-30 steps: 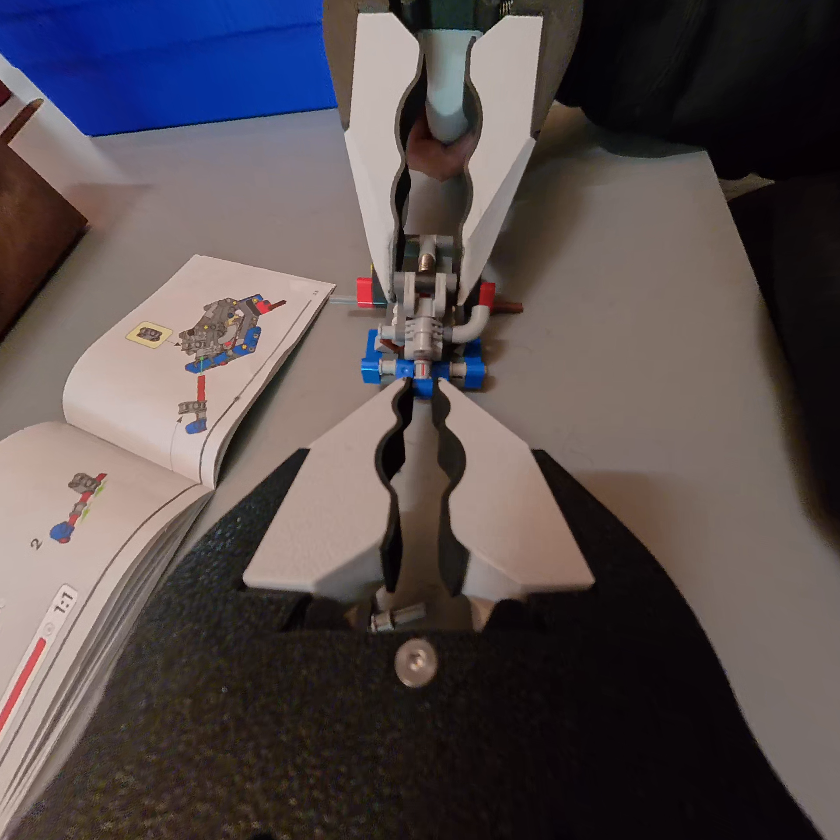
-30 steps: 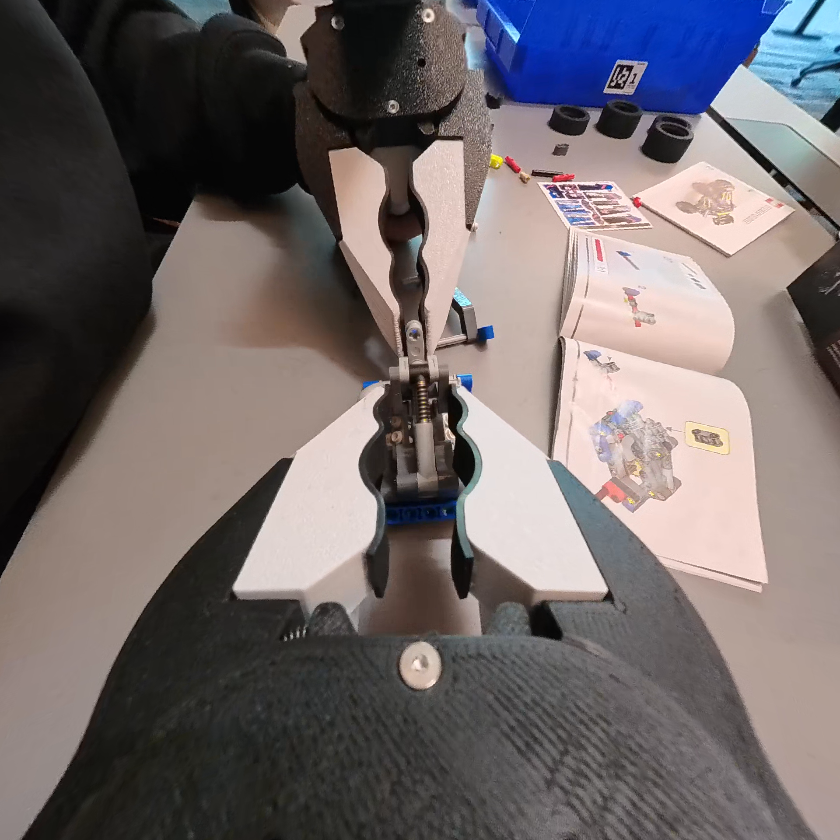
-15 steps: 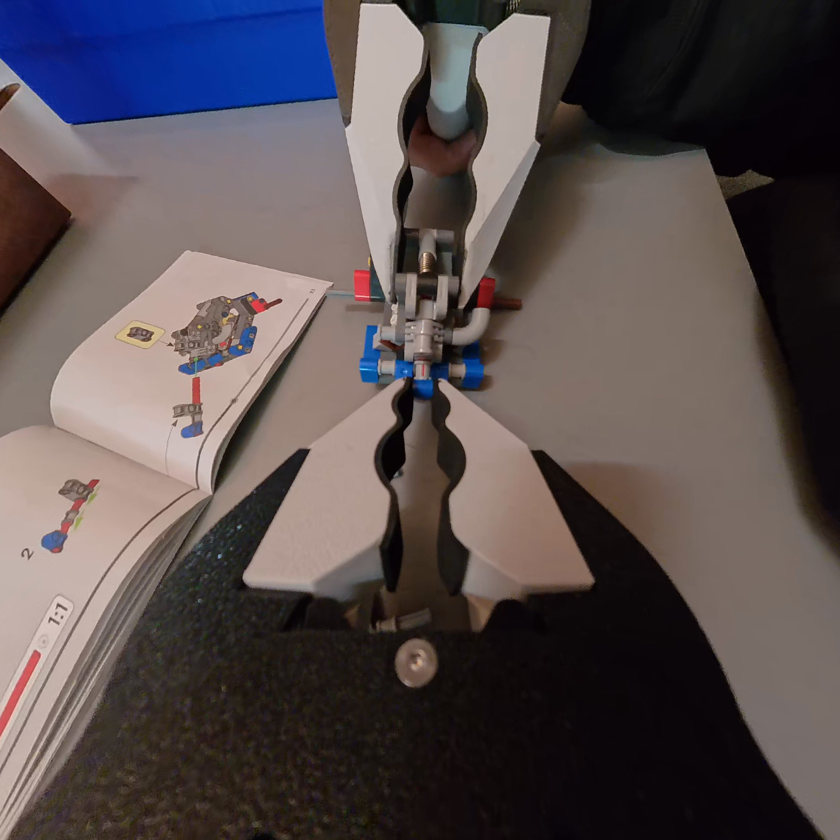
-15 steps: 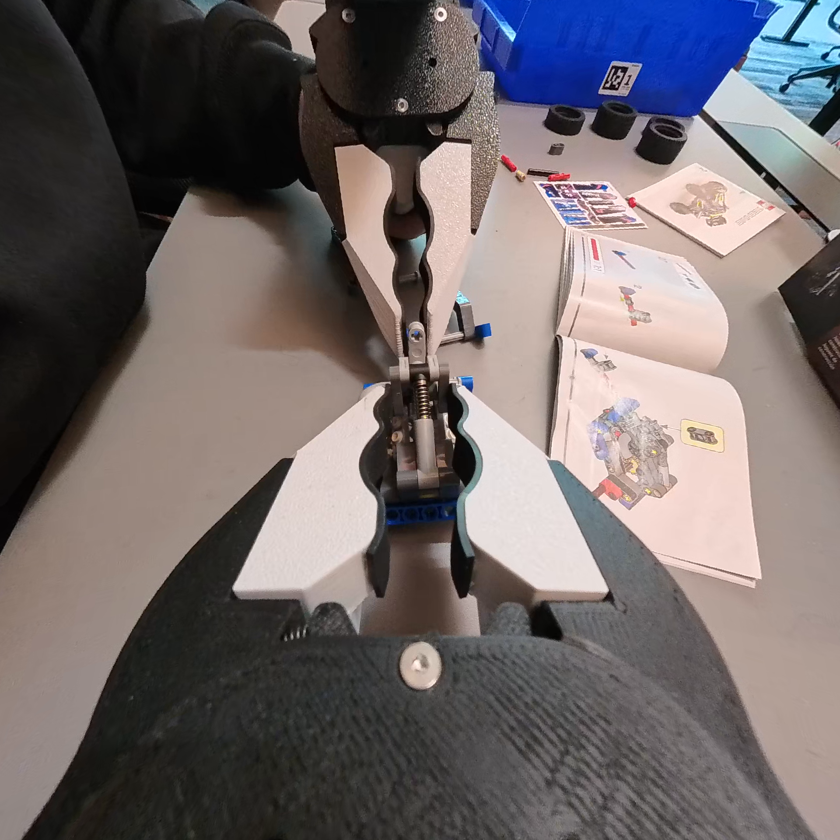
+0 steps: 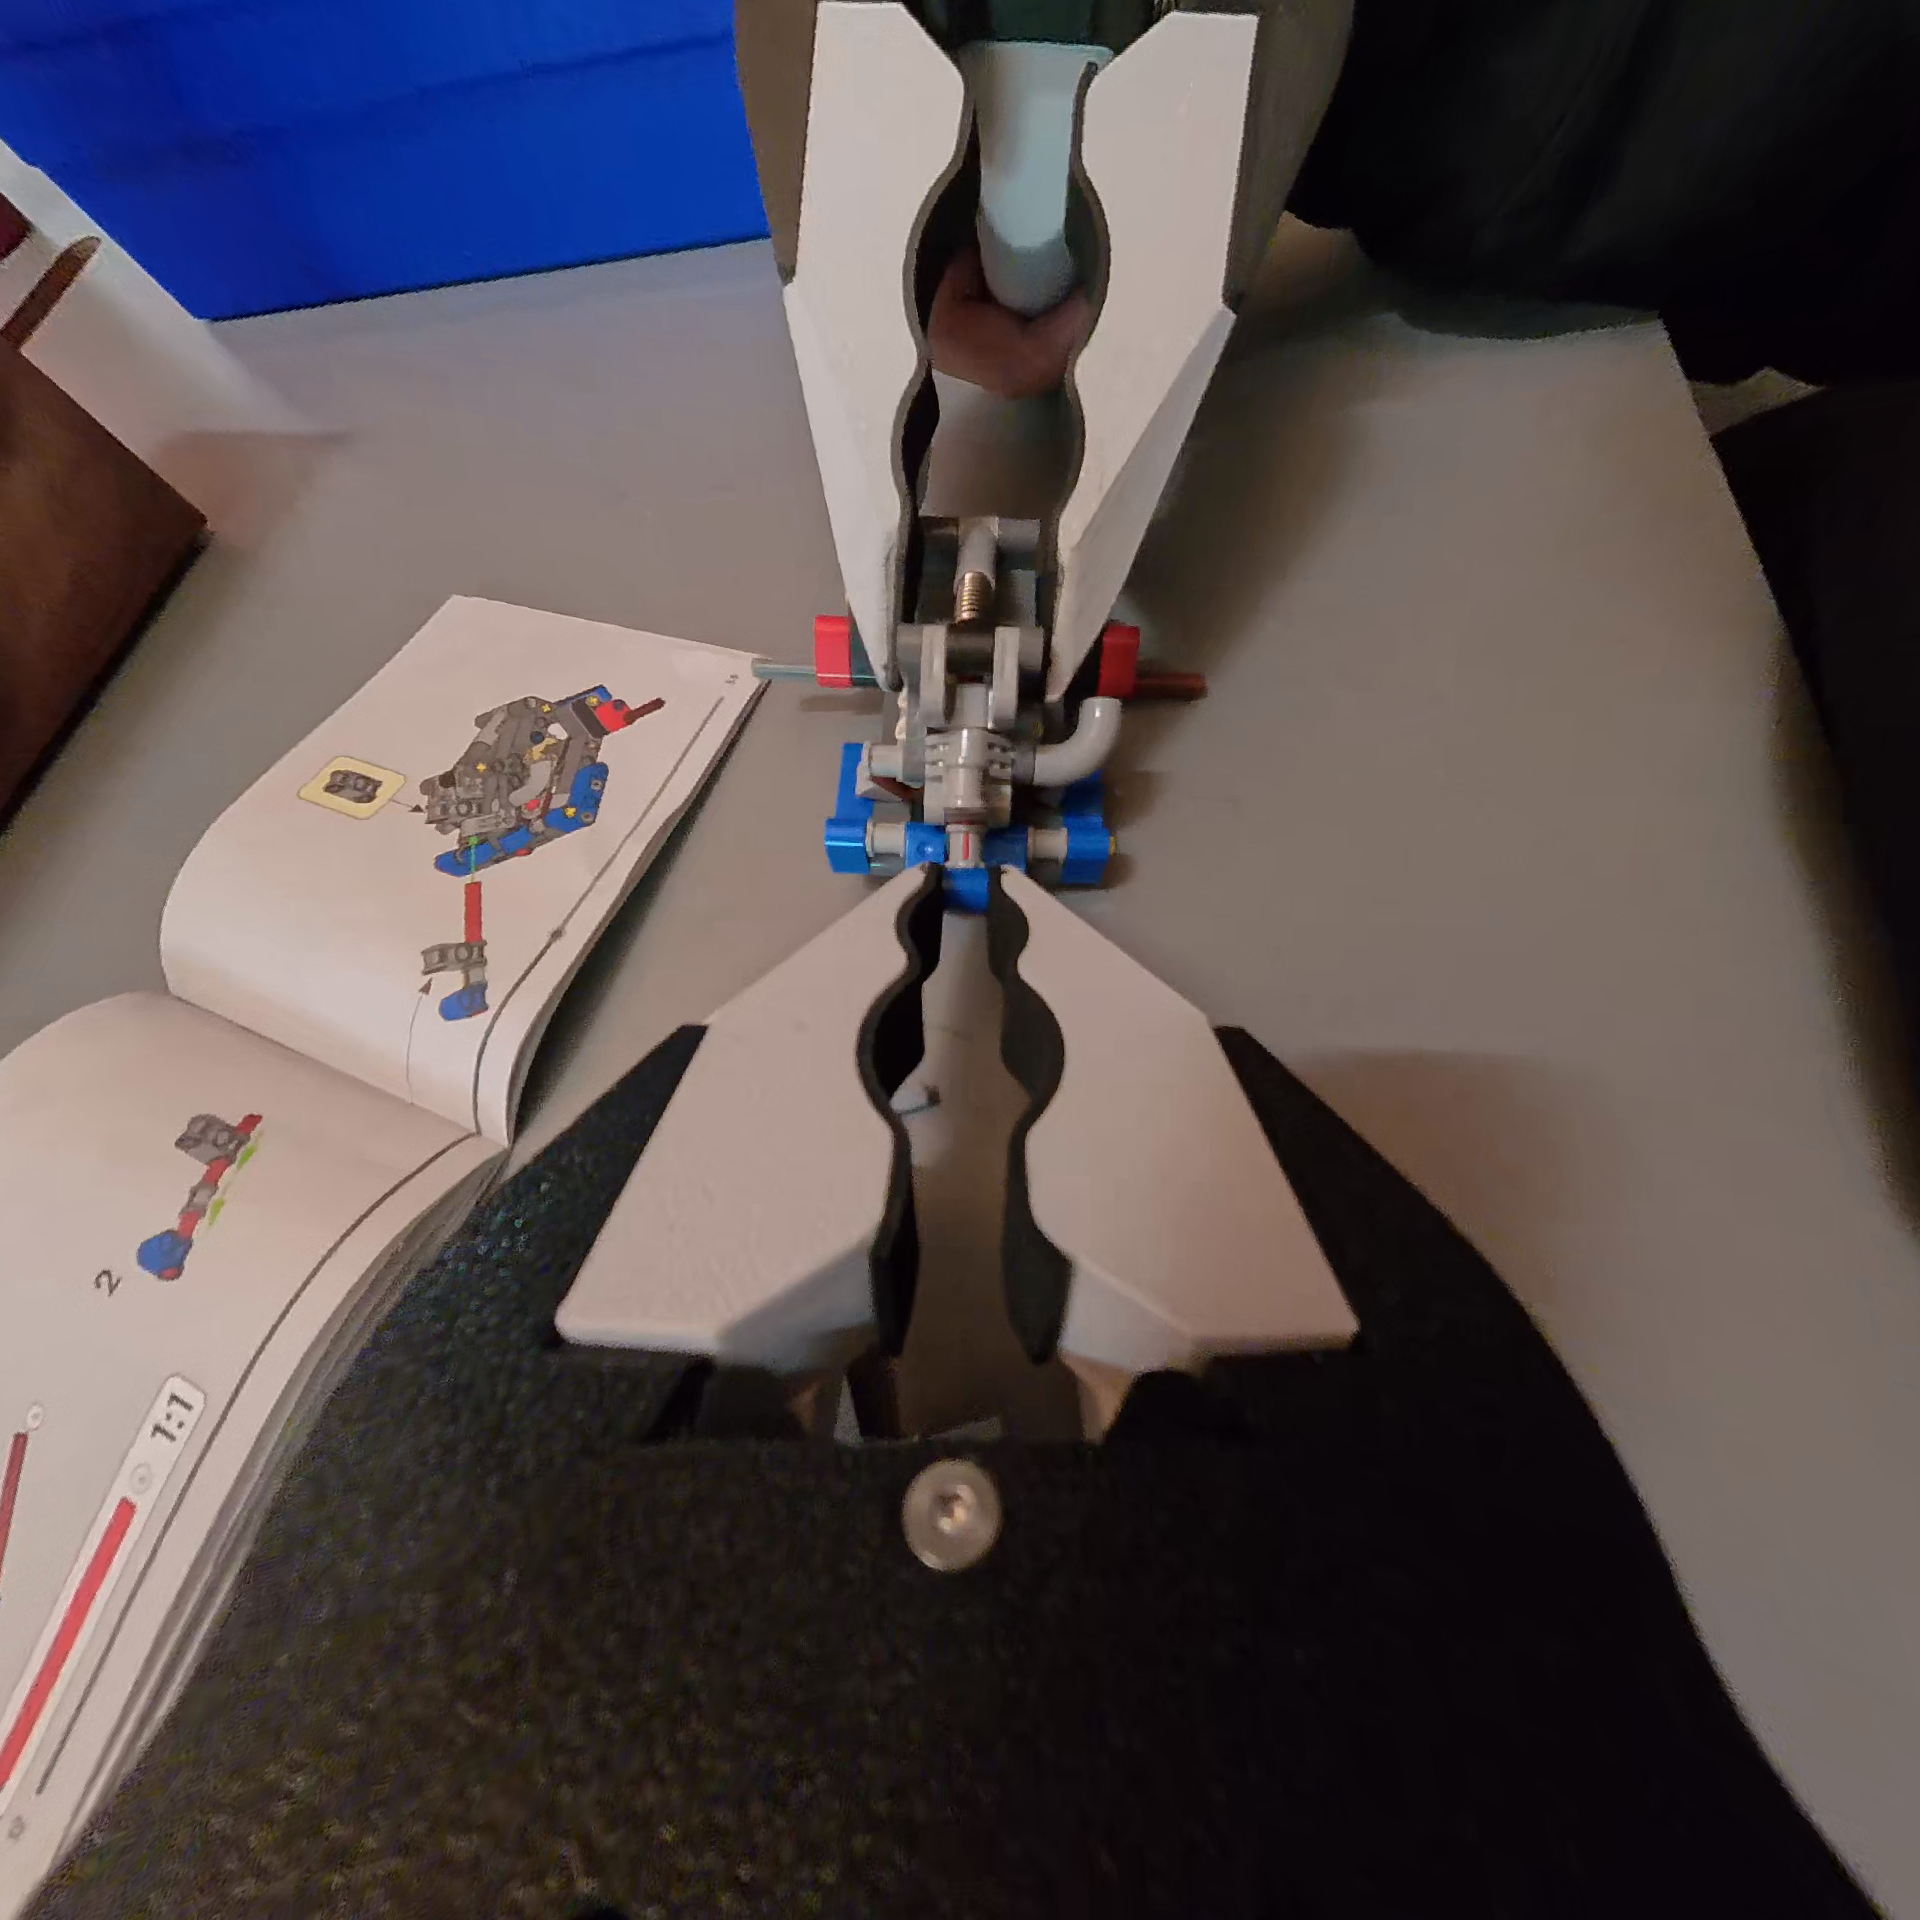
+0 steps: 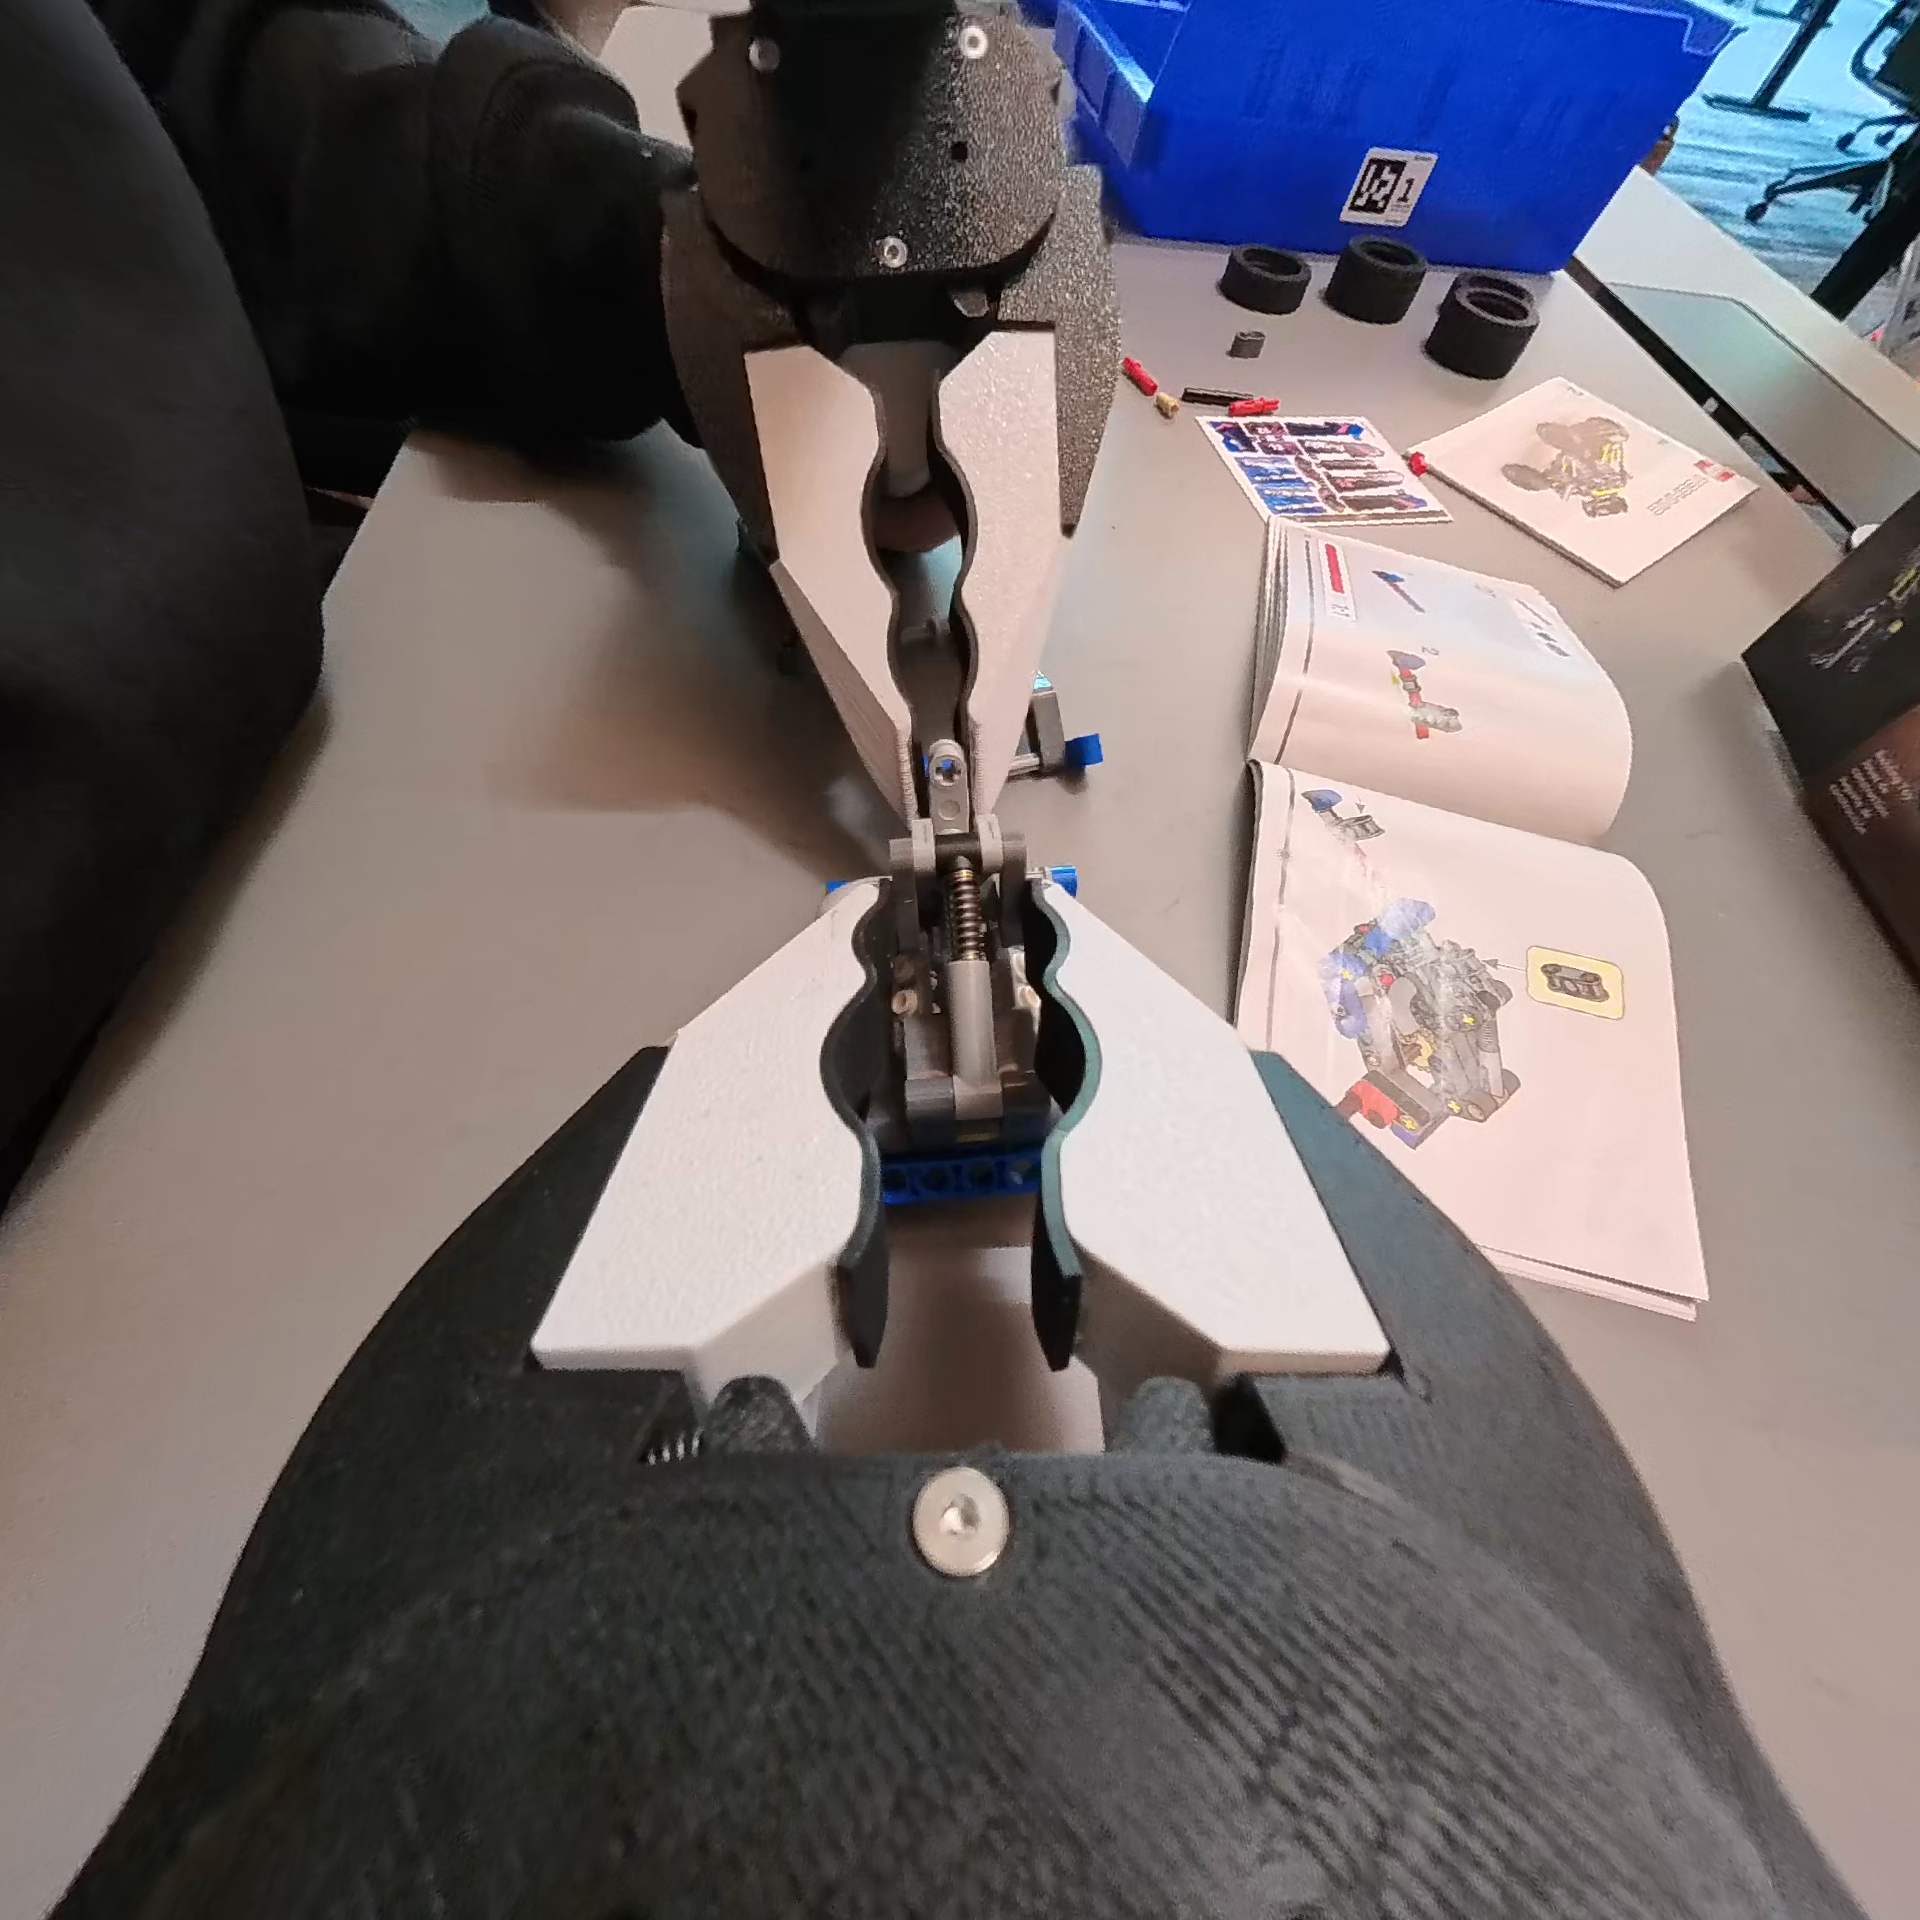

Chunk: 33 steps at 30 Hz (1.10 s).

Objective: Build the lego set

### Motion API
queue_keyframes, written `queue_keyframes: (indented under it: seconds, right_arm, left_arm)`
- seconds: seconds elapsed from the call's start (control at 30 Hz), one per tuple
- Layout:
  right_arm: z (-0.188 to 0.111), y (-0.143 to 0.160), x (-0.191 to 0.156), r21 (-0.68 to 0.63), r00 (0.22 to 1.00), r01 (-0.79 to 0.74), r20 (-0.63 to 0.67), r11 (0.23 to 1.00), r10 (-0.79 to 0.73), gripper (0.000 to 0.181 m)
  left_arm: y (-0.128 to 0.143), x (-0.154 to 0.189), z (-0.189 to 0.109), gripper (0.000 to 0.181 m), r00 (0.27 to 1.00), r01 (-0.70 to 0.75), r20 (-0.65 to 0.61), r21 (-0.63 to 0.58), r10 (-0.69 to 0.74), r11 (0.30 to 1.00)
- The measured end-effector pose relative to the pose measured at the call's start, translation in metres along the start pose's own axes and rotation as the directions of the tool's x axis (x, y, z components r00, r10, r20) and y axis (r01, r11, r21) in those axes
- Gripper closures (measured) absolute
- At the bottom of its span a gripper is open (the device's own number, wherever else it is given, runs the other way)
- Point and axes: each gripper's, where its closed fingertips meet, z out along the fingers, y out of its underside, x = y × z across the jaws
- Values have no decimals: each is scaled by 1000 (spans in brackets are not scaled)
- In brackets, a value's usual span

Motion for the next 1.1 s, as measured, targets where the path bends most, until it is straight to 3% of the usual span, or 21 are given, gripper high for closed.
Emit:
queue_keyframes:
  seconds: [0.57, 0.9, 1.1]
  right_arm:
    - [-3, 1, 2, 5, 1000, 16, -11, 1000, -16, 160]
    - [-8, 3, 4, 4, 1000, 14, -27, 1000, -14, 147]
    - [-18, 8, 4, -41, 999, 10, -32, 999, -12, 156]
  left_arm:
    - [-2, -2, -1, 158, 1000, -9, 27, 14, 8, 1000]
    - [-1, -6, -10, 153, 999, 6, 49, 43, -8, 999]
    - [-4, -8, -17, 153, 998, 15, 60, 80, -20, 997]
